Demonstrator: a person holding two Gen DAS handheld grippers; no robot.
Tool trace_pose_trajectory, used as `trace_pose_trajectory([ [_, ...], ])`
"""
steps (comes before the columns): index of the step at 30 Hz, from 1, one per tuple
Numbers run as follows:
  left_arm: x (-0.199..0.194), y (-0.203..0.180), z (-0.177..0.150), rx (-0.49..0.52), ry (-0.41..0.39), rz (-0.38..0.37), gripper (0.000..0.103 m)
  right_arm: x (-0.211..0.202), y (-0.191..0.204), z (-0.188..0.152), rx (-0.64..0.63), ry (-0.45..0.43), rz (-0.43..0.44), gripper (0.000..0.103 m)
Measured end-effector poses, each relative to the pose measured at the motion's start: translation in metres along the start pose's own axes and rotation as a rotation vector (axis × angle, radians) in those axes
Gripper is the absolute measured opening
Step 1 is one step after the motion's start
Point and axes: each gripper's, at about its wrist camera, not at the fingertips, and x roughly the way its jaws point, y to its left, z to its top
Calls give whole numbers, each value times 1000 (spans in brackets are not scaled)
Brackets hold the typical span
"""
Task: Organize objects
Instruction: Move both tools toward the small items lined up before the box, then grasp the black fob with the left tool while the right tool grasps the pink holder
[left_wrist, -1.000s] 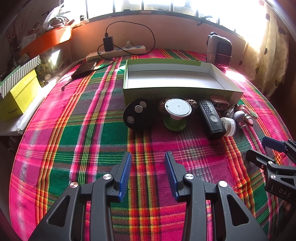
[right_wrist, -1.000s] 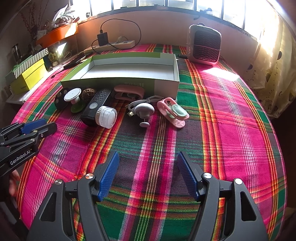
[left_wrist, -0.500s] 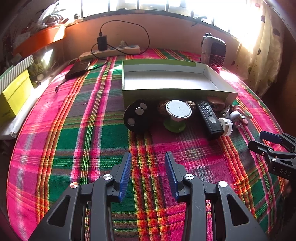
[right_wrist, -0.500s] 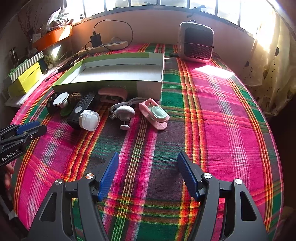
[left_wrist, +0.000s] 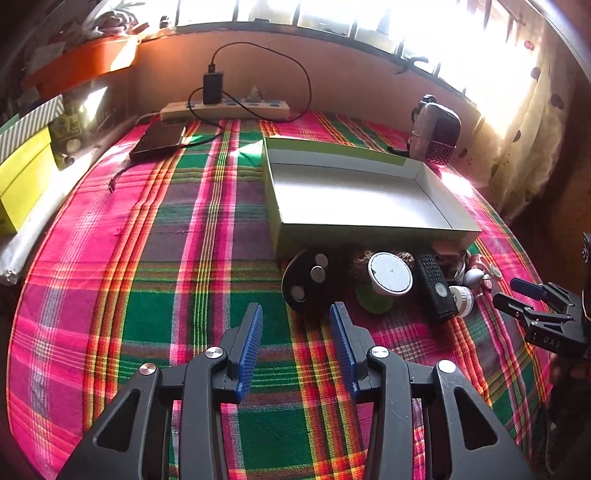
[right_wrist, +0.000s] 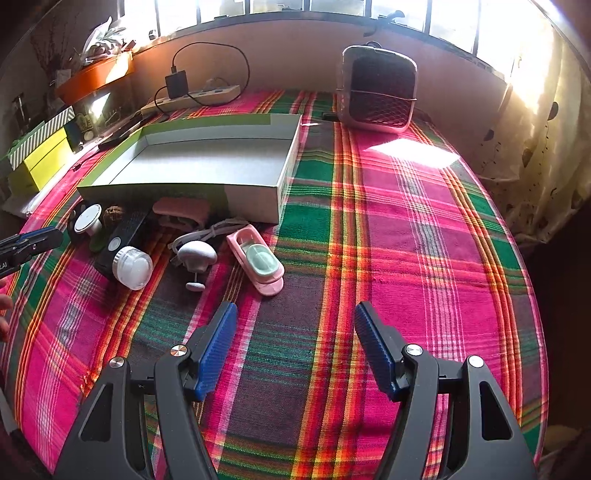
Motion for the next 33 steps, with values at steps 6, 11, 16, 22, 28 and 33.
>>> trace_pose_trajectory([
  [6, 12, 0, 8, -1, 22, -18, 36, 7, 3, 7, -54, -1, 16, 66],
  [11, 19, 0, 12, -8, 35, -30, 36, 15, 7, 13, -83, 10, 40, 66],
  [16, 25, 0, 18, -6, 43, -37, 36, 23, 8, 23, -91, 13, 62, 66],
  [22, 31, -2, 21, 9, 50, -32, 36, 29, 9, 32, -92, 14, 76, 66],
  [28, 35, -2, 27, -2, 54, -26, 36, 32, 11, 35, -97, 11, 76, 66],
  [33, 36, -3, 28, -1, 62, -22, 36, 33, 10, 35, -99, 11, 77, 66],
])
